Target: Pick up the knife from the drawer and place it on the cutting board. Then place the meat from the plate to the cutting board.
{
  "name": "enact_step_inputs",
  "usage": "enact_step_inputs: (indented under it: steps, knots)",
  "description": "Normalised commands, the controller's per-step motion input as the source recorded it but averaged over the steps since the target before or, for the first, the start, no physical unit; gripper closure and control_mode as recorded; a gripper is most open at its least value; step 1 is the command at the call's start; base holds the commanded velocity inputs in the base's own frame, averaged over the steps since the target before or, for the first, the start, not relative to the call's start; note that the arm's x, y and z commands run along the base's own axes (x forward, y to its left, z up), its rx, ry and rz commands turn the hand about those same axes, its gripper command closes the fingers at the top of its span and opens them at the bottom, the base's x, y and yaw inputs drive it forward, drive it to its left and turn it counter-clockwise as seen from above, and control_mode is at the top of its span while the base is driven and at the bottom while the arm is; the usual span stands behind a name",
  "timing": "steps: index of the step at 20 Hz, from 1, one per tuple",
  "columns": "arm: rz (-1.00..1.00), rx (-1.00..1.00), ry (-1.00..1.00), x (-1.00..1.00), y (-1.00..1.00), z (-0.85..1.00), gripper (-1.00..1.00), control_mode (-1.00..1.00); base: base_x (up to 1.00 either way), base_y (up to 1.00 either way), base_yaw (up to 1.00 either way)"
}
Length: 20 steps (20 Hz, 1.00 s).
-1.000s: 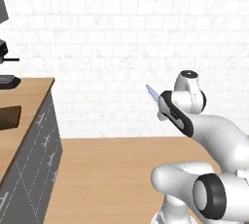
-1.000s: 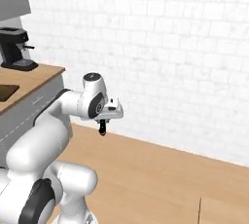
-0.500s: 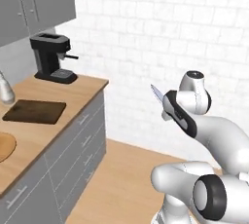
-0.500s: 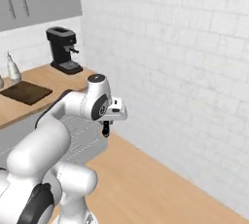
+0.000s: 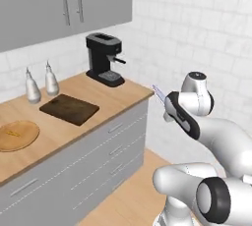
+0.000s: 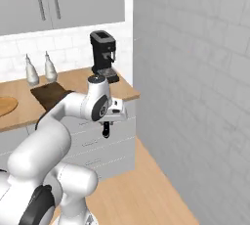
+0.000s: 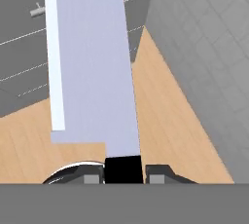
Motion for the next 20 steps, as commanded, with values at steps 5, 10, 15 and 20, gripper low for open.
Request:
enact_step_inputs:
  steps: [5,10,15,20]
  knots:
    - [0.00,0.00,0.00,0.00,0.00,0.00,1.00,1.00,0.42,-0.02,0.63]
    - [0.00,0.00,0.00,0.00,0.00,0.00,1.00,1.00,0.26,0.00,0.58]
    - [0.00,0.00,0.00,0.00,0.00,0.00,1.00,1.00,0.58,-0.02,0.19]
    - [0.00,0.00,0.00,0.00,0.00,0.00,1.00,1.00,0.50,0.23,0.17]
